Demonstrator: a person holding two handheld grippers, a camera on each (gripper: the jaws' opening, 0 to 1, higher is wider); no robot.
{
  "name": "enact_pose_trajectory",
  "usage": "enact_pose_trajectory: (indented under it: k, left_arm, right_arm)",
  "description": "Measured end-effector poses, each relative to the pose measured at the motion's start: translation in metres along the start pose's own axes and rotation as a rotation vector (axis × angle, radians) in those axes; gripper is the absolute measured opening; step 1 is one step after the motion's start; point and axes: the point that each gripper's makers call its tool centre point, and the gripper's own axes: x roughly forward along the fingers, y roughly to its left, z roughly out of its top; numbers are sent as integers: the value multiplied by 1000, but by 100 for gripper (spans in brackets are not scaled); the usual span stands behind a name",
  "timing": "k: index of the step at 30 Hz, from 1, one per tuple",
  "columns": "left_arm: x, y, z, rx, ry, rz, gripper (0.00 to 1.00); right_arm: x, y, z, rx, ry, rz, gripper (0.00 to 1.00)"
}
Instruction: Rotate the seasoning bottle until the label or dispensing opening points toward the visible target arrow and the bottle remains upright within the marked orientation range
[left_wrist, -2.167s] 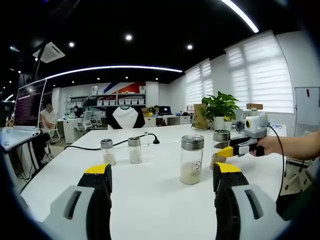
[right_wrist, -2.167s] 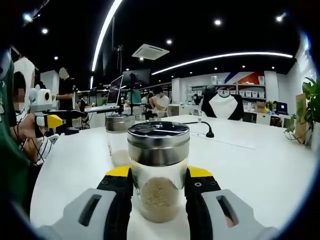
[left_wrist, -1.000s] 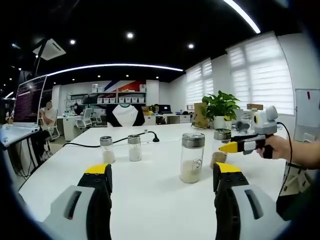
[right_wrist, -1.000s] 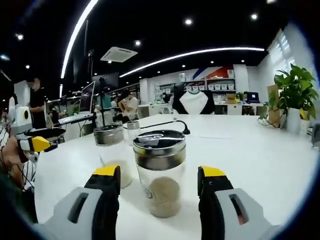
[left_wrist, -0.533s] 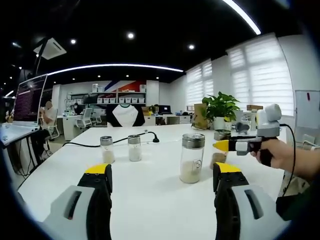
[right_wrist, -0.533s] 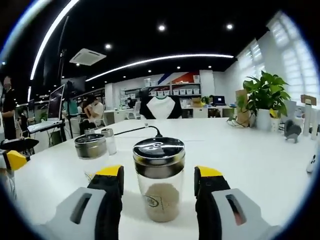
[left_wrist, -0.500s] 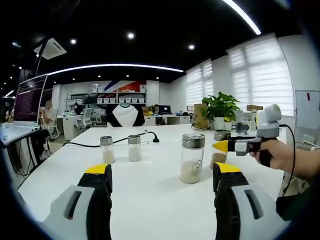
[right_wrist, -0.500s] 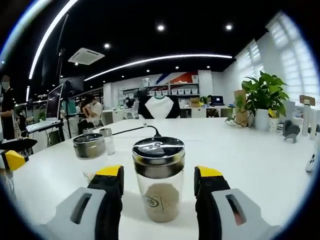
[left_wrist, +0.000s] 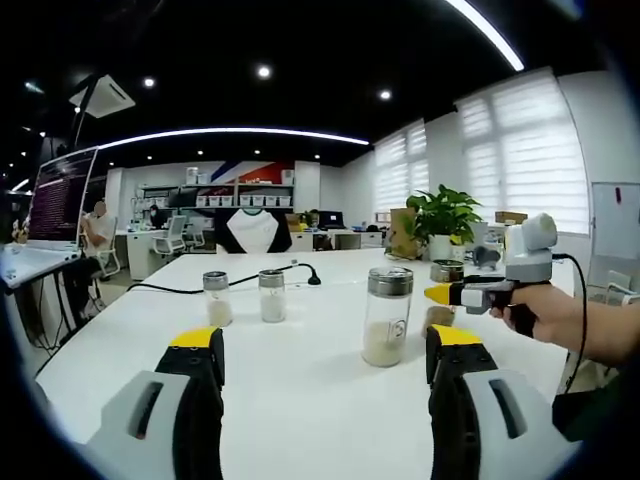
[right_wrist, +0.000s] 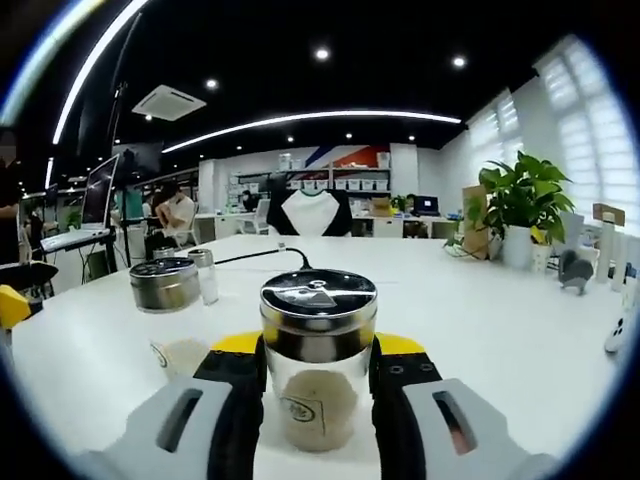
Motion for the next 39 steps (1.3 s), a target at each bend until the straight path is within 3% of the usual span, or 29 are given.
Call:
enact_pose_trajectory:
  k: [20, 39]
  left_arm:
    - [0, -1, 1, 3, 1, -1, 87]
    - [-1, -1, 2, 3, -2, 3, 87]
  right_arm:
    - [-3, 2, -1, -21, 11, 33, 39]
    - [-3, 4, -2, -51, 28, 160, 38]
